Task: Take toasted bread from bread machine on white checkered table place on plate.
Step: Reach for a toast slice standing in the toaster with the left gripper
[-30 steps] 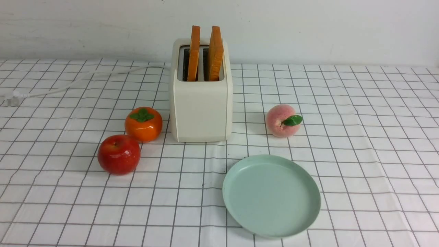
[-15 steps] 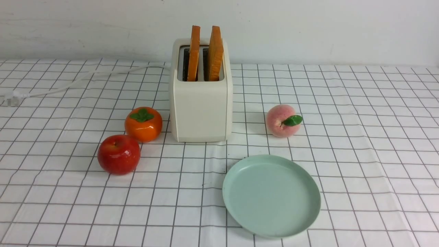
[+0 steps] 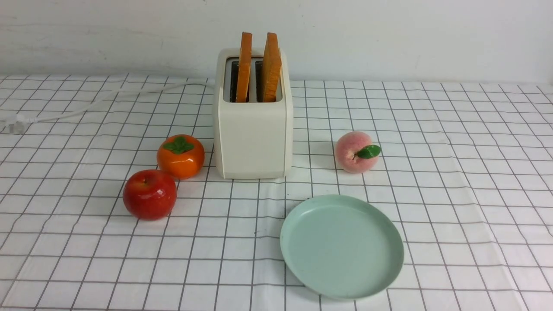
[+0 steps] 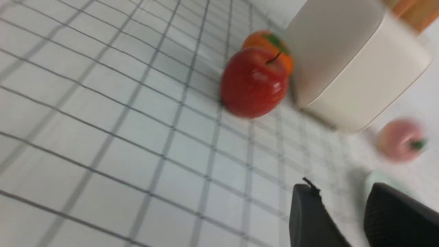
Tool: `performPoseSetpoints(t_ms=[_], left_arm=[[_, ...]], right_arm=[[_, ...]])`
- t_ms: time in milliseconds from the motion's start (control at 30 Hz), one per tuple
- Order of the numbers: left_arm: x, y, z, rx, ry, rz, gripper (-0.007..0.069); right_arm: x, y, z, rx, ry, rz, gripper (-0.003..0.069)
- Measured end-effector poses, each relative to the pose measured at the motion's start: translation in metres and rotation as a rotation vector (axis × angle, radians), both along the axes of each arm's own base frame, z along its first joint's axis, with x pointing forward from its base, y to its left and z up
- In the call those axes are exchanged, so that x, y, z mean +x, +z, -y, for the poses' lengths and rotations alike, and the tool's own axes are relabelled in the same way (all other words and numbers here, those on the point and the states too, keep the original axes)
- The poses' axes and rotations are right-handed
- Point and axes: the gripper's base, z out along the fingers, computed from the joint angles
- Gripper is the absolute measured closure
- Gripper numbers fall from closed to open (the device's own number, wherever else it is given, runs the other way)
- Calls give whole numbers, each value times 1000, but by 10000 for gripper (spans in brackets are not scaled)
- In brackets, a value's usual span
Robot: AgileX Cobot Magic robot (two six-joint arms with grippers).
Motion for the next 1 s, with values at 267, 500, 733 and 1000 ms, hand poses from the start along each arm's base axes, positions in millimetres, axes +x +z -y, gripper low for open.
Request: performPoseSetpoints(t_ms=[267,500,733,1000], left_arm=[[1,21,-7,-356,91,190,386],[1,27,-12,-415,129,268,386],[-6,80,-1,-301,8,218,533],[44,138,17,112,-197,-359,638]], right_arm=[[0,0,0,0,0,0,419],[0,0,0,0,0,0,419],[0,0,0,0,0,0,419],[0,0,0,0,0,0,419]])
